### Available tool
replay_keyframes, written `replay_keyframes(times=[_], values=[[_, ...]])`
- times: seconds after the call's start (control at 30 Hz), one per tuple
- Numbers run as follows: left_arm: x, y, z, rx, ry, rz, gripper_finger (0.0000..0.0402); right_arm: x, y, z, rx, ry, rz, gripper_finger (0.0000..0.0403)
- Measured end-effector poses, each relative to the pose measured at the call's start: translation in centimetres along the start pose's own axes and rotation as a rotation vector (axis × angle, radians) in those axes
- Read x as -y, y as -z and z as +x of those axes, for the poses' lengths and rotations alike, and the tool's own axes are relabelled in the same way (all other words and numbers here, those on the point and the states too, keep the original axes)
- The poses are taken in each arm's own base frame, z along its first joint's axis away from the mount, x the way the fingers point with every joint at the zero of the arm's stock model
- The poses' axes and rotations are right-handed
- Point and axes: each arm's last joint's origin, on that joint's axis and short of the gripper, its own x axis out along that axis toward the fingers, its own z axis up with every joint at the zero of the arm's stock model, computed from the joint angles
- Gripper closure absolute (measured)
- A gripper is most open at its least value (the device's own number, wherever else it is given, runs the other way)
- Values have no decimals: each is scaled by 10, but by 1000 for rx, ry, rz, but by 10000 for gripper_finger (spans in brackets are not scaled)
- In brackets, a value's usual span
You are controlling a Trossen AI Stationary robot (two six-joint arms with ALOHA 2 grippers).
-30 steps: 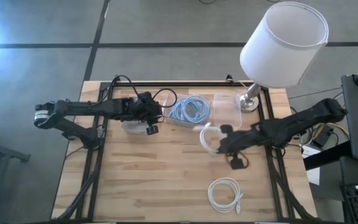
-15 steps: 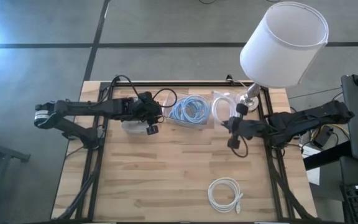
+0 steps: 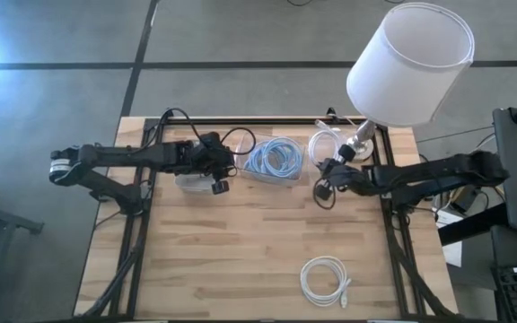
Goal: Pick & Place USB Port
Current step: Put the top white HDMI cable into the right transparent bin, then put the white HDMI cable into the right transparent bin
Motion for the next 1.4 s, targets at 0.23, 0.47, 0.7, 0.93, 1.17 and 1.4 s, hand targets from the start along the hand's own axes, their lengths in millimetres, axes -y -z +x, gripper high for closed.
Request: replay_keyframes(times=[0.23,0.47,0.7,0.93,1.17,1.4], values=[[0,0,0,4,0,4,276,2,19,19,-50,50,13,385],[0,-1,0,9,-1,2,275,4,30,34,-130,93,25,382],[0,-1,0,10,-2,1,275,-1,33,45,-184,96,-56,345],[0,-1,0,10,-1,-1,275,-2,25,47,-203,94,-77,301],[0,-1,0,10,-1,-1,276,2,8,35,-288,9,-58,274],[0,-1,0,10,-1,-1,277,6,-14,20,-371,-142,-39,266]])
